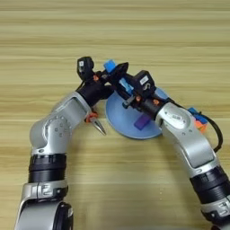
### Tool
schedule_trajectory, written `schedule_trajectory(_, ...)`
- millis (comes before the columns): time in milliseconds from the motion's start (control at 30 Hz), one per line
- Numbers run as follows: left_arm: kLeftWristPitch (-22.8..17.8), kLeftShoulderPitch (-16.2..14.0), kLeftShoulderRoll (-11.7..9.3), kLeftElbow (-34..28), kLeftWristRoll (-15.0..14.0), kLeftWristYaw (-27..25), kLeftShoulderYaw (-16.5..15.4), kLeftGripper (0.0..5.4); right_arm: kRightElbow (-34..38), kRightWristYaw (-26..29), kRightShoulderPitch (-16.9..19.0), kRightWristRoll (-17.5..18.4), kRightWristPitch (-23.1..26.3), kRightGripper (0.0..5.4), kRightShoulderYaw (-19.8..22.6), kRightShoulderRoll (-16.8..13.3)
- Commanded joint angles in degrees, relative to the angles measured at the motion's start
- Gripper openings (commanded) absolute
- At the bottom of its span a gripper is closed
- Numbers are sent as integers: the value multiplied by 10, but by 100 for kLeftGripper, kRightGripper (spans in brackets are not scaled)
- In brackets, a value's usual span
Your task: Move the objects on the table
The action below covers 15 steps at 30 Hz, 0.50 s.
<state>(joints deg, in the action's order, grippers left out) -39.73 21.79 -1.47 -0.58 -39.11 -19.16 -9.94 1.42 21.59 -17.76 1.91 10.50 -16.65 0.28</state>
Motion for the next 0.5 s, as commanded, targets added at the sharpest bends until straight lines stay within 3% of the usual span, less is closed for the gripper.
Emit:
schedule_trajectory(33, -5, 1, -9, 6, 2, 12, -7, 208, 0, -6, -17, 3, -3, 141, 11, 2)
schedule_trajectory(300, -5, -1, -11, 3, -6, 9, -5, 146, -2, -8, -17, 1, -1, 141, 9, 3)
schedule_trajectory(500, -3, -2, -12, 3, -8, 12, -5, 136, -1, -7, -16, 1, 0, 141, 9, 2)
